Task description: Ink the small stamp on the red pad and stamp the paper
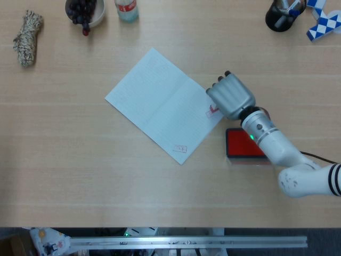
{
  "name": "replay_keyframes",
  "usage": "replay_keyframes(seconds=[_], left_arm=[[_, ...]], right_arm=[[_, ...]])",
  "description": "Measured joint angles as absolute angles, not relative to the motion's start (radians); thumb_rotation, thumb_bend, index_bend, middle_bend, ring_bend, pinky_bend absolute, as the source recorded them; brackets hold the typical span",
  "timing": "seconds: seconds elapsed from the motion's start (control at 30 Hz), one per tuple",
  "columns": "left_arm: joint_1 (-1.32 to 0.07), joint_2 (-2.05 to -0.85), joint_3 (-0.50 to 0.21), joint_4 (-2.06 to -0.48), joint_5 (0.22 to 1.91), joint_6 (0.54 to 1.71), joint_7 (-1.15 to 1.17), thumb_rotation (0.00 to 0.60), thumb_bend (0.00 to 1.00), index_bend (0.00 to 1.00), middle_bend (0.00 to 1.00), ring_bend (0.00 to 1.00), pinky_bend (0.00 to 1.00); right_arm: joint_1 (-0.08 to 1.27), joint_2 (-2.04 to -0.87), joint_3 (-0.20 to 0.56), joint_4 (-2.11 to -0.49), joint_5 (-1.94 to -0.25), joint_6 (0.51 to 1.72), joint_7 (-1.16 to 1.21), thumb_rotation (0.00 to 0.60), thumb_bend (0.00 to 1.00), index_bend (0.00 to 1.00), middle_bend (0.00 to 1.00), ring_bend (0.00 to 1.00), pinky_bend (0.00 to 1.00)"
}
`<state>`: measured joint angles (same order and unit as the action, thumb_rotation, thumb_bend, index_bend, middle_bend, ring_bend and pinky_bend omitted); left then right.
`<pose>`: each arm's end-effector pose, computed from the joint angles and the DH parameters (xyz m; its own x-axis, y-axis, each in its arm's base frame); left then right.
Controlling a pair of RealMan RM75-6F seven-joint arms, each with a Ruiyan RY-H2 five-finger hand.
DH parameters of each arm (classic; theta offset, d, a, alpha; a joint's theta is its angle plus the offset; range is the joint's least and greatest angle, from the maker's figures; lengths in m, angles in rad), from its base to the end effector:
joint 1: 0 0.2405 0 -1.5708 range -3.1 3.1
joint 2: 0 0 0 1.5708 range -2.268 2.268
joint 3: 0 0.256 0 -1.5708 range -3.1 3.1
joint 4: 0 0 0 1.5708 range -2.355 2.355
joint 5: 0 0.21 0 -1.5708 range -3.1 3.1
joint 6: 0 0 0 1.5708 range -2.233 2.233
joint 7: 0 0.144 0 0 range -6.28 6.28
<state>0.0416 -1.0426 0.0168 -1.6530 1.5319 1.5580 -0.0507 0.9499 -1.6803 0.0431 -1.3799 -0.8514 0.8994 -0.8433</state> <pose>-0.3243 0.1269 0.1787 0.3830 0.0434 0.9227 0.9193 0.0800 -0.3853 -0.1268 -0.3437 -0.0761 0.8269 -0.1896 0.5294 -0.5372 -0.5448 0.6439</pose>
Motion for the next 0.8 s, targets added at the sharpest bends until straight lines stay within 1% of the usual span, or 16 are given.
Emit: replay_keyframes(seconds=[0.2,0.37,0.57,0.8], left_arm=[[0.038,-1.042,0.019,-1.662,1.538,1.553,-0.037,0.6,0.19,0.11,0.11,0.19,0.17],[0.034,-1.043,0.021,-1.67,1.545,1.549,-0.026,0.6,0.19,0.11,0.11,0.19,0.17],[0.03,-1.046,0.024,-1.673,1.548,1.541,-0.016,0.6,0.19,0.11,0.11,0.19,0.17],[0.031,-1.045,0.024,-1.671,1.539,1.537,-0.017,0.6,0.19,0.11,0.11,0.19,0.17]], right_arm=[[0.915,-1.575,0.042,-1.442,-0.876,0.931,-0.802,0.6,0.36,0.72,0.55,0.41,0.34],[0.883,-1.525,0.011,-1.451,-0.886,0.933,-0.787,0.6,0.36,0.72,0.55,0.41,0.34],[0.868,-1.538,-0.001,-1.392,-0.883,0.913,-0.77,0.6,0.34,0.72,0.53,0.41,0.34],[0.858,-1.591,0.002,-1.301,-0.879,0.887,-0.748,0.6,0.32,0.72,0.52,0.41,0.34]])
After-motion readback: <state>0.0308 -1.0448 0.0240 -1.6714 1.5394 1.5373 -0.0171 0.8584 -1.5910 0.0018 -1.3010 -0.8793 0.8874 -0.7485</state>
